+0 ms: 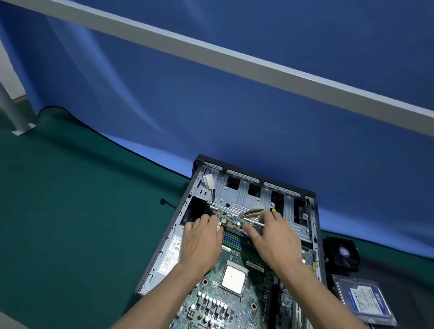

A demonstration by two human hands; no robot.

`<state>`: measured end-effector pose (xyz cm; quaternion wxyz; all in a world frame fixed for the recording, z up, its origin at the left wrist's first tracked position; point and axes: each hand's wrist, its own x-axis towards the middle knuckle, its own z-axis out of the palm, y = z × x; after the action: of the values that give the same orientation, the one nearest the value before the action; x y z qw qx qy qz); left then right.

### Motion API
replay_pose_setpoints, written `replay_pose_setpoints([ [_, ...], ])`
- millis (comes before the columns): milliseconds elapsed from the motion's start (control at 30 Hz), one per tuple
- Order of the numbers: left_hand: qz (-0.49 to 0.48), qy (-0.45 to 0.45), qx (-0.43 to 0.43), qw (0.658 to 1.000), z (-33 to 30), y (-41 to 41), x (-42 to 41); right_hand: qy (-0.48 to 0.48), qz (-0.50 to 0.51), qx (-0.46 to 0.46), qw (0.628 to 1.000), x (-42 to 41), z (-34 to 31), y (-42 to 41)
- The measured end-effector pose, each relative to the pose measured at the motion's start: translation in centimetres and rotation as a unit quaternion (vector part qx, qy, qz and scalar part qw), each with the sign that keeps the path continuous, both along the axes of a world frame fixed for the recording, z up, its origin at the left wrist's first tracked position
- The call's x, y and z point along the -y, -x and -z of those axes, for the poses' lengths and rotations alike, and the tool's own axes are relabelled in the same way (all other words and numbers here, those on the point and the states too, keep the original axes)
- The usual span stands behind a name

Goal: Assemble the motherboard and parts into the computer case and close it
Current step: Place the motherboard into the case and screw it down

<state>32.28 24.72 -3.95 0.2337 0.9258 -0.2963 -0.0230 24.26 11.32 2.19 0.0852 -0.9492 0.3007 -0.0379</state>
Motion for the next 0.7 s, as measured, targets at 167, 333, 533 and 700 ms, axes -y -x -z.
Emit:
replay_pose_setpoints([
  [167,0.003,0.004,-0.027,1.0,-0.7,0.2,-0.3,-0.005,0.1,-0.031,0.995,0.9,-0.3,5.1],
  [333,-0.021,0.073,-0.13,0.989,-1.9,0.3,-0.6,-0.056,0.179,-0.04,0.981,0.3,-0.8,9.6],
  [533,-0.088,0.215,-0.278,0.932,-5.1,0.7,-0.4,-0.156,0.205,-0.028,0.966,-0.3,-0.7,10.9],
  [700,-0.146,0.248,-0.424,0.859,-7.3,1.3,-2.2,-0.215,0.201,-0.034,0.955,-1.0,-0.8,11.3],
])
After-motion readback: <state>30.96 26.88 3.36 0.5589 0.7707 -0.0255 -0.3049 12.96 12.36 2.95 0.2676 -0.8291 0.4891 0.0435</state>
